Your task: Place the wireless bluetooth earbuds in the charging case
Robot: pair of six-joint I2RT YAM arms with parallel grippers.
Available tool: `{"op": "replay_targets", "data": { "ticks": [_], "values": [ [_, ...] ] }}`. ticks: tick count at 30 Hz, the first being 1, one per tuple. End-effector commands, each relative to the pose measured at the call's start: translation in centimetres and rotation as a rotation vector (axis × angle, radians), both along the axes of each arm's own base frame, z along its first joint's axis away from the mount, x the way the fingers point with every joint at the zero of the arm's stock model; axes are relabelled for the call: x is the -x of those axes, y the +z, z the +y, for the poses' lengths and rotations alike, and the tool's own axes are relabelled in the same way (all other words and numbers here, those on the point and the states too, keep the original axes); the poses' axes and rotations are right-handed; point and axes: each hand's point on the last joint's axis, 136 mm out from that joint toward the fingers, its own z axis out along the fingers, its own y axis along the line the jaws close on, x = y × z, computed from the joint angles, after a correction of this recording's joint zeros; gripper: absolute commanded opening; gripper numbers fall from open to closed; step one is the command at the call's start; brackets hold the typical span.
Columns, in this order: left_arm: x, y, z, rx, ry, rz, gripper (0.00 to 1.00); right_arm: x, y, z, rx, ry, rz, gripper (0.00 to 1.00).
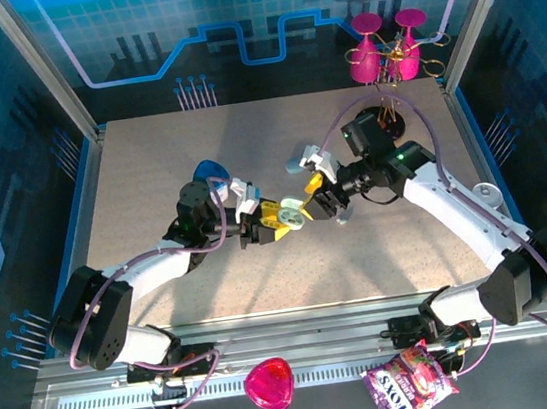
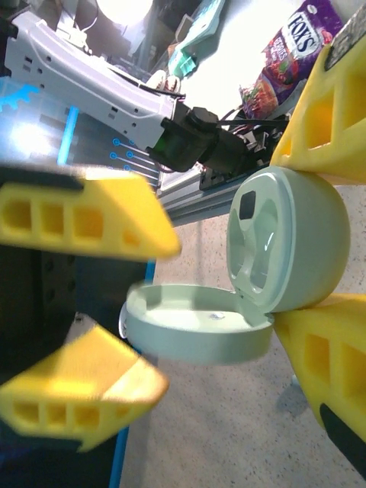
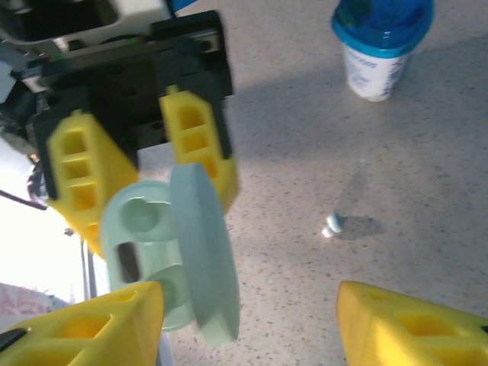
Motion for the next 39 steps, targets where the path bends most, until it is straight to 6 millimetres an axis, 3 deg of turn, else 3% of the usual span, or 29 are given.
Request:
{"op": "replay_targets", "data": {
  "ticks": [1, 6, 10, 13, 16, 20, 23, 26, 32, 39],
  "values": [
    [1.2, 0.9, 0.0, 0.026, -0.058, -0.080, 0.28, -1.3, 0.6, -0.9, -0.019, -0.077, -0.043, 0.64],
    [0.6, 1.0, 0.1, 0.035, -0.013, -0.102, 0.28, 0.2, 1.9, -0.7, -0.093, -0.019, -0.074, 0.72],
    [-0.2, 1.4, 0.2, 0.065, 0.045, -0.136, 0.28, 2.0, 4.1, -0.6, -0.229, 0.024, -0.115, 0.79],
    [-0.8, 2.0, 0.4, 0.092, 0.084, -0.149, 0.29, 2.4, 6.0, -1.8, -0.353, -0.010, -0.143, 0.81],
    [-1.2, 2.5, 0.8, 0.109, 0.112, -0.163, 0.28, 1.2, 6.7, -4.1, -0.447, -0.137, -0.135, 0.82],
    [-1.3, 3.1, 1.0, 0.119, 0.130, -0.176, 0.29, -2.2, 3.4, -8.0, -0.417, -0.440, -0.055, 0.81],
    [-1.2, 3.6, 1.1, 0.128, 0.134, -0.186, 0.29, -4.9, -0.9, -11.8, -0.334, -0.718, 0.055, 0.80],
    [-1.1, 4.1, 1.2, 0.137, 0.135, -0.194, 0.29, -6.0, -5.7, -14.5, -0.237, -0.926, 0.202, 0.79],
    [-0.9, 4.5, 1.3, 0.143, 0.133, -0.202, 0.29, -5.9, -12.0, -14.0, -0.268, -1.061, 0.536, 0.76],
    [-0.9, 4.5, 1.2, 0.142, 0.126, -0.196, 0.29, -5.5, -17.5, -13.1, -0.264, -1.154, 0.719, 0.67]
  ]
}}
